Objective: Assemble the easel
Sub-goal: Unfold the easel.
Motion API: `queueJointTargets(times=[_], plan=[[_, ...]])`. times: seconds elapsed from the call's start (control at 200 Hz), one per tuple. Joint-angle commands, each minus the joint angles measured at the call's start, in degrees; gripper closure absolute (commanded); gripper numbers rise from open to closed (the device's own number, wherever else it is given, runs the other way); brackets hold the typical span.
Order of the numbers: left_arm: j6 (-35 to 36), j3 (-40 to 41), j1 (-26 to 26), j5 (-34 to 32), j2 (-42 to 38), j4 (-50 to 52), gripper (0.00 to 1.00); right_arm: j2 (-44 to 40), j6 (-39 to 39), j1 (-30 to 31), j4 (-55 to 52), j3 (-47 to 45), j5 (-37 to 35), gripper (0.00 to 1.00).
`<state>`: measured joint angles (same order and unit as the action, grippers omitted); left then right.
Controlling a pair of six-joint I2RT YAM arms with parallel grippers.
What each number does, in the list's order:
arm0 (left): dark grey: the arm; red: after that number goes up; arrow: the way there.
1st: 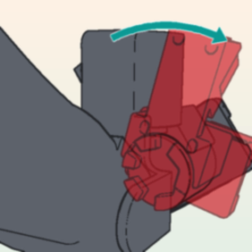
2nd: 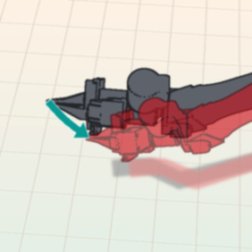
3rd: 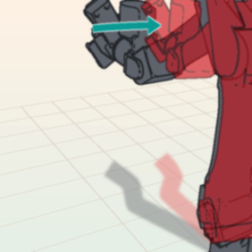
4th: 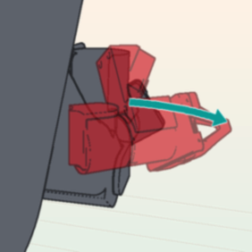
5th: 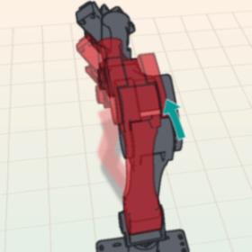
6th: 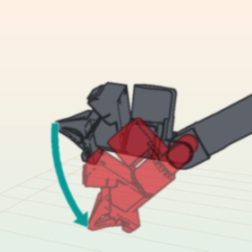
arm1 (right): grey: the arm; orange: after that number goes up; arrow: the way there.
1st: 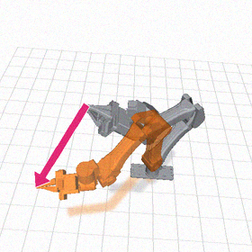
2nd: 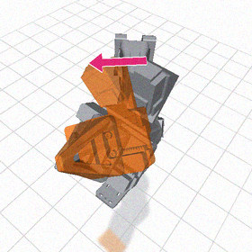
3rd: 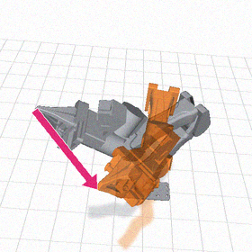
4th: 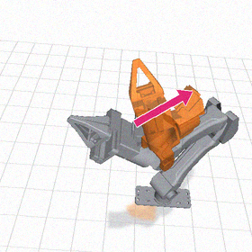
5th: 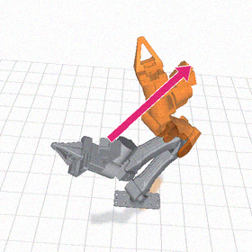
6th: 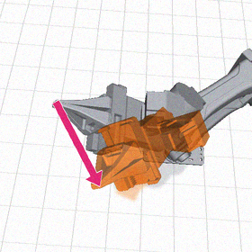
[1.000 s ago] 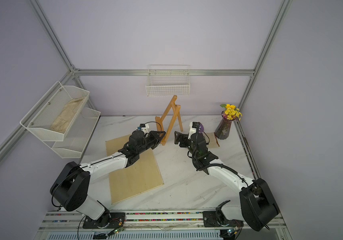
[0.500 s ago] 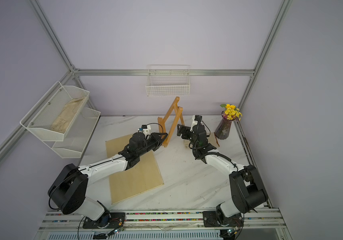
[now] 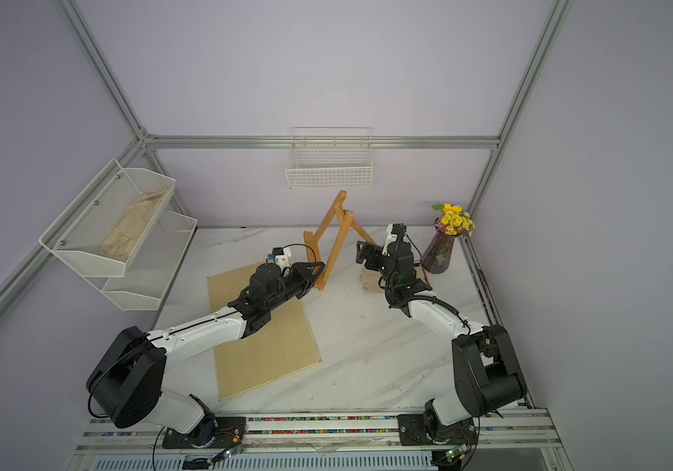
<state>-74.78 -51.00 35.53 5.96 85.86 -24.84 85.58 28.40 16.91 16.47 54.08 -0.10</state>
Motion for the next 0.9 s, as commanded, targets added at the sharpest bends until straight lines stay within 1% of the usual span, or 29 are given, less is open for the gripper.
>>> queueJointTargets(times=[0.0, 0.15, 0.185, 0.345, 0.52, 0.63, 0.715, 0.895], plan=[[2.4, 1.2, 0.2, 0.2, -3.3, -4.2, 1.00, -3.5, 0.8, -1.4, 0.1, 1.0, -0.3, 0.03], [2.9, 1.3, 0.1, -1.8, -3.1, -3.4, 1.00, -6.7, 1.2, -1.5, -1.5, -1.9, 2.4, 0.03], [2.9, 1.2, 0.2, -2.1, -2.9, -3.6, 1.00, -9.3, 1.6, -1.5, -2.1, -2.7, 3.0, 0.03], [4.2, -0.4, 0.1, -3.2, -0.9, -2.9, 1.00, -14.7, 3.5, -1.4, -10.1, -3.2, 4.8, 0.03], [5.6, -1.0, 0.1, -6.2, 1.0, -2.3, 1.00, -18.6, 5.3, -1.4, -21.3, -1.0, 8.6, 0.03], [6.1, -1.1, 0.1, -7.3, 2.3, -2.7, 1.00, -21.7, 6.1, -1.4, -27.1, 0.5, 9.9, 0.03], [6.3, -0.5, 0.2, -8.3, 2.8, -3.7, 1.00, -23.7, 7.9, -1.4, -31.3, 2.5, 9.6, 0.03], [7.0, 0.0, 0.3, -10.6, 3.9, -4.2, 1.00, -25.1, 11.9, -1.3, -35.1, 7.7, 13.1, 0.03]])
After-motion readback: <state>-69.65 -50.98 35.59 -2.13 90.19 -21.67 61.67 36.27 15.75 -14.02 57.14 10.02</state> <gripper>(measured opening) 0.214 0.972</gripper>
